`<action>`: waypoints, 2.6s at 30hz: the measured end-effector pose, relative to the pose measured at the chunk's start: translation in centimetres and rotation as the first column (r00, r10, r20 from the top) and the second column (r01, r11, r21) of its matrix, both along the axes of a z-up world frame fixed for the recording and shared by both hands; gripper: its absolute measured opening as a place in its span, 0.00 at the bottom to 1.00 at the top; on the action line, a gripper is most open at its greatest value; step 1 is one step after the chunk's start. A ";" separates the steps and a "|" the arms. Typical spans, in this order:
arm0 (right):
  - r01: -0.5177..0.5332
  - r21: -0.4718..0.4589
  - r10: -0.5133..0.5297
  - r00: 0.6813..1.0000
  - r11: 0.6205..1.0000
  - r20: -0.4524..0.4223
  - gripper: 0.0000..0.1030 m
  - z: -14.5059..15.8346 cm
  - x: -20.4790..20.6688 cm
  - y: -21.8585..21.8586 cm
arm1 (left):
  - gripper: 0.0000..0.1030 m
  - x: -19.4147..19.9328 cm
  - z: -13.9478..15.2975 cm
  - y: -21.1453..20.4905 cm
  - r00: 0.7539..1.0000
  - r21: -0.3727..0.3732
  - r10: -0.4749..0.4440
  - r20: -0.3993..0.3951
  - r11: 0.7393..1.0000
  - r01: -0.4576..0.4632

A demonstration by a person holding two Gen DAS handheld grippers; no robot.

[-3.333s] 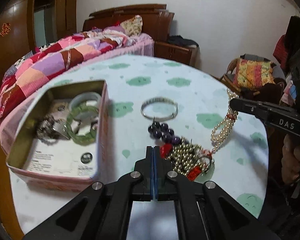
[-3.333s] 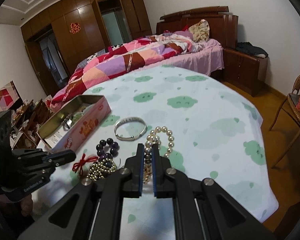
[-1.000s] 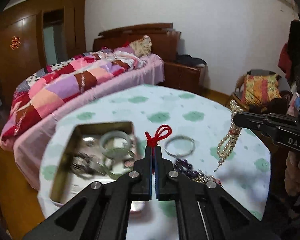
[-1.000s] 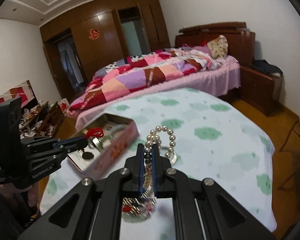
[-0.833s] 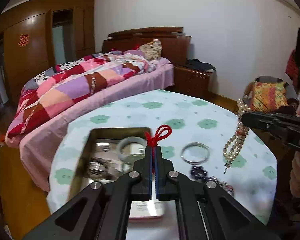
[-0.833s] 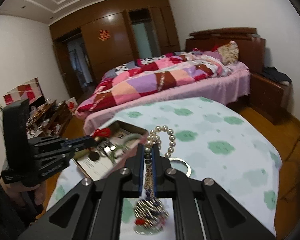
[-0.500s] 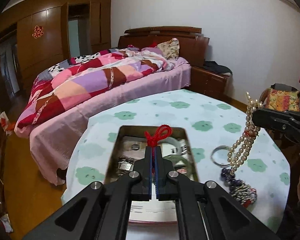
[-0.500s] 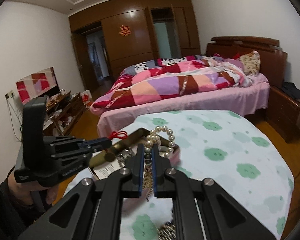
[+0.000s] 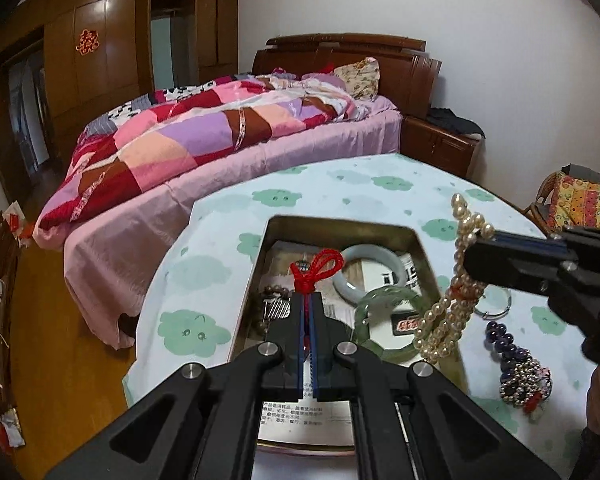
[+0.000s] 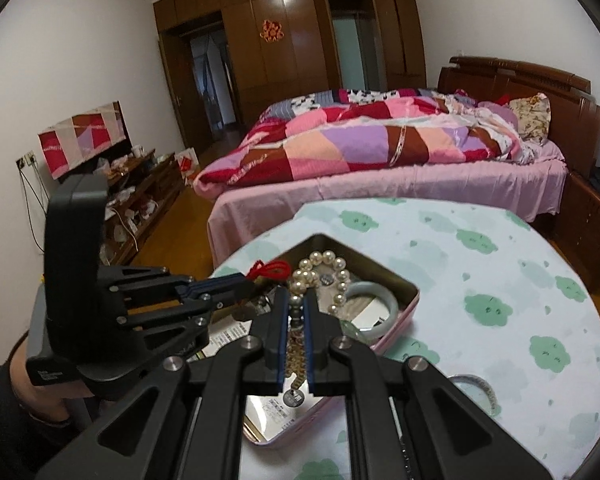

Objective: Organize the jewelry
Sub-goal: 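Lower the pearl bracelet into the tin with the right gripper while the left gripper drops the red tassel in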

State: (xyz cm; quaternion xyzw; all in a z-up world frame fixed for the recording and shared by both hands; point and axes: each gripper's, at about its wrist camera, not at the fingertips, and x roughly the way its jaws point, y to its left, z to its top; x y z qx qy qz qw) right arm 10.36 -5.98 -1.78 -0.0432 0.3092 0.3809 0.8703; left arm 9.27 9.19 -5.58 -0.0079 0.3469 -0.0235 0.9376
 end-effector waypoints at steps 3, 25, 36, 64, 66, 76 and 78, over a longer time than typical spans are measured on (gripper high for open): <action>0.002 -0.016 -0.002 1.000 1.000 -0.019 0.08 -0.8 0.1 0.2 | 0.01 0.2 -0.3 0.2 1.000 -0.001 0.000 -0.009 1.000 0.000; 0.010 -0.071 -0.015 0.997 0.997 -0.070 0.08 -2.9 1.0 1.0 | 0.01 1.1 -1.9 0.5 0.998 -0.007 0.003 -0.067 1.000 -0.003; 0.020 -0.093 -0.028 0.996 0.995 -0.081 0.08 -3.9 1.4 1.0 | 0.01 1.2 -2.2 0.6 0.997 -0.004 0.004 -0.074 1.000 -0.005; 0.079 -0.106 -0.088 0.992 0.991 -0.089 0.37 -4.5 1.9 0.1 | 0.59 0.6 -1.4 -0.4 0.999 0.023 0.014 -0.036 1.000 -0.013; 0.078 -0.105 -0.088 0.992 0.991 -0.090 0.38 -4.5 1.9 0.1 | 0.59 0.7 -1.4 -0.4 0.999 0.024 0.021 -0.040 1.000 -0.020; 0.079 -0.105 -0.089 0.992 0.991 -0.090 0.44 -4.5 1.8 0.0 | 0.59 0.7 -1.5 -0.2 0.998 0.032 0.031 -0.047 0.999 -0.029; 0.080 -0.104 -0.090 0.992 0.991 -0.089 0.46 -4.5 1.9 0.0 | 0.59 0.7 -1.5 -0.2 0.998 0.032 0.030 -0.048 0.999 -0.029</action>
